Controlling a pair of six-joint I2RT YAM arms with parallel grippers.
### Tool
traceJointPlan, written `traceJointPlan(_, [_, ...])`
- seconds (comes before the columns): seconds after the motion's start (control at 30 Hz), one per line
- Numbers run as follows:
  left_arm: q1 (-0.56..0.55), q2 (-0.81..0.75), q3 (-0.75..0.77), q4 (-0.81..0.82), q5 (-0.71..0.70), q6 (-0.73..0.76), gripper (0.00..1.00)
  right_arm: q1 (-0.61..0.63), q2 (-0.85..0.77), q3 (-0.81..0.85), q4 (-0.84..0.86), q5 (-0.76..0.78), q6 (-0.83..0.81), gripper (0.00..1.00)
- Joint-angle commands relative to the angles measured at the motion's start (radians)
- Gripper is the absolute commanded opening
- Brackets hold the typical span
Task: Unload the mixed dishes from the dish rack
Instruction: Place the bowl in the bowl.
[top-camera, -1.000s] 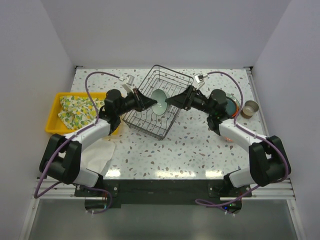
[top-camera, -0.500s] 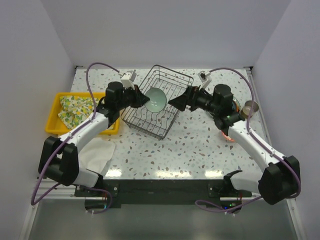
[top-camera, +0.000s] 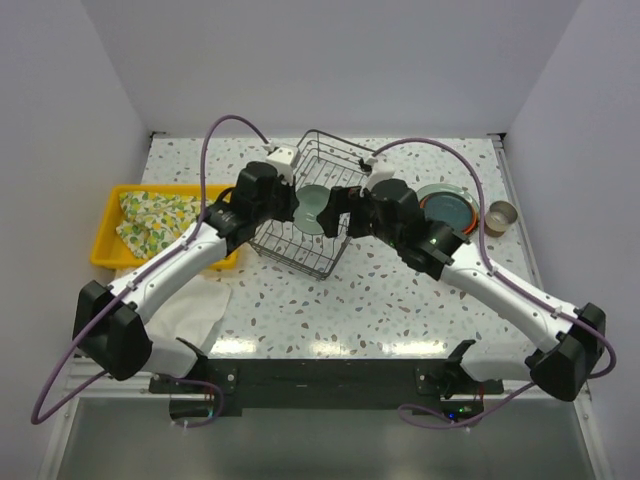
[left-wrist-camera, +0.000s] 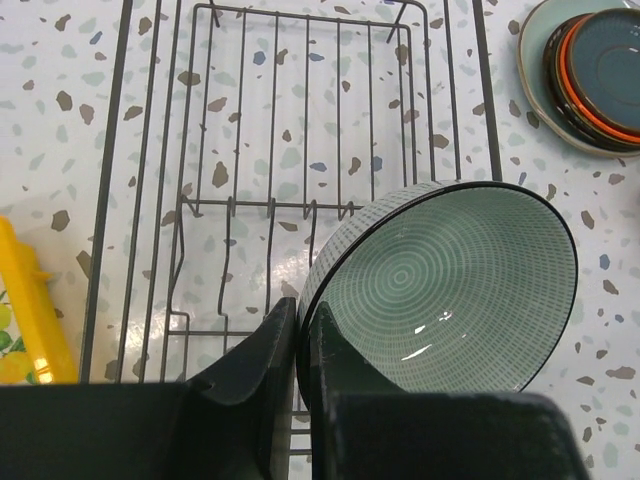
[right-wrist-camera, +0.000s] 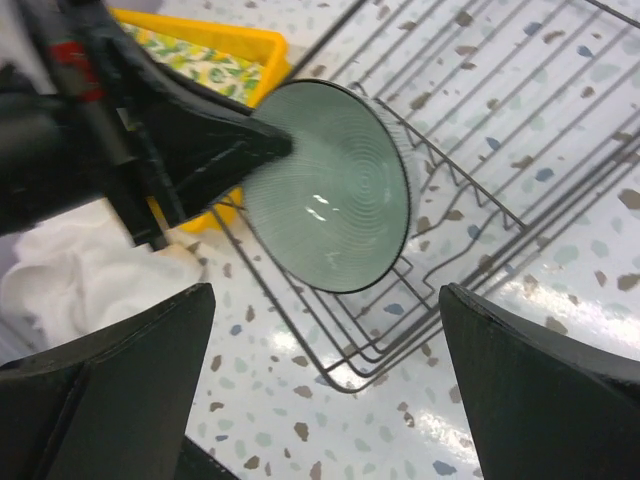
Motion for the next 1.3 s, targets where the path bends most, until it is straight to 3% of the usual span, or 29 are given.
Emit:
traceJointPlan(0.0, [-0.017, -0.057, 0.058, 0.003, -0.101, 0.027, 0.00, 0.023, 0.049, 0.039, -0.071, 0.217, 0.003, 0.93])
traceJointPlan(0.13, [-0.037, -0.069, 0.056, -0.003, -0.107, 0.026, 0.00, 0.024, 0.095, 0.056, -0.047, 0.236, -0.009, 0.81])
traceJointPlan(0.17, [-0.038, -0.071, 0.056, -0.006, -0.108, 0.024, 0.00, 0.027, 0.103, 0.056, -0.024, 0.236, -0.009, 0.70])
traceJointPlan(0.27, [-0.044, -0.075, 0.055, -0.010, -0.108, 0.020, 0.00, 0.030, 0.137, 0.067, -0.004, 0.237, -0.011, 0.54])
traceJointPlan(0.63, [-0.060, -0.081, 0.042, -0.001, -0.082, 0.003, 0.00, 0.035, 0.209, 0.079, 0.047, 0.251, 0.000, 0.47])
traceJointPlan(0.8, [-0.073, -0.084, 0.039, 0.002, -0.064, -0.003, 0.00, 0.035, 0.221, 0.077, 0.059, 0.268, -0.011, 0.28])
traceJointPlan(0.83, [-0.078, -0.086, 0.038, 0.003, -0.059, -0.008, 0.00, 0.035, 0.221, 0.079, 0.058, 0.271, -0.012, 0.17])
traceJointPlan(0.9, [-0.089, -0.089, 0.029, 0.005, -0.056, -0.016, 0.00, 0.035, 0.214, 0.076, 0.052, 0.288, -0.020, 0.04])
traceJointPlan(1.0, [-0.092, -0.110, 0.001, 0.017, -0.062, -0.030, 0.00, 0.035, 0.192, 0.073, 0.016, 0.311, -0.037, 0.00])
traceJointPlan(1.13, [-0.092, -0.176, -0.036, 0.042, -0.110, -0.023, 0.27, 0.034, 0.142, 0.054, -0.043, 0.351, -0.069, 0.00])
traceJointPlan(1.17, [-0.092, -0.190, -0.056, 0.051, -0.116, -0.017, 0.40, 0.032, 0.131, 0.051, -0.056, 0.354, -0.080, 0.00])
traceJointPlan(1.23, [-0.092, -0.242, -0.085, 0.106, -0.119, 0.001, 0.55, 0.029, 0.097, 0.047, -0.095, 0.362, -0.083, 0.00])
traceJointPlan(1.27, [-0.092, -0.262, -0.128, 0.132, -0.119, 0.009, 0.69, 0.021, 0.088, 0.045, -0.108, 0.363, -0.085, 0.00])
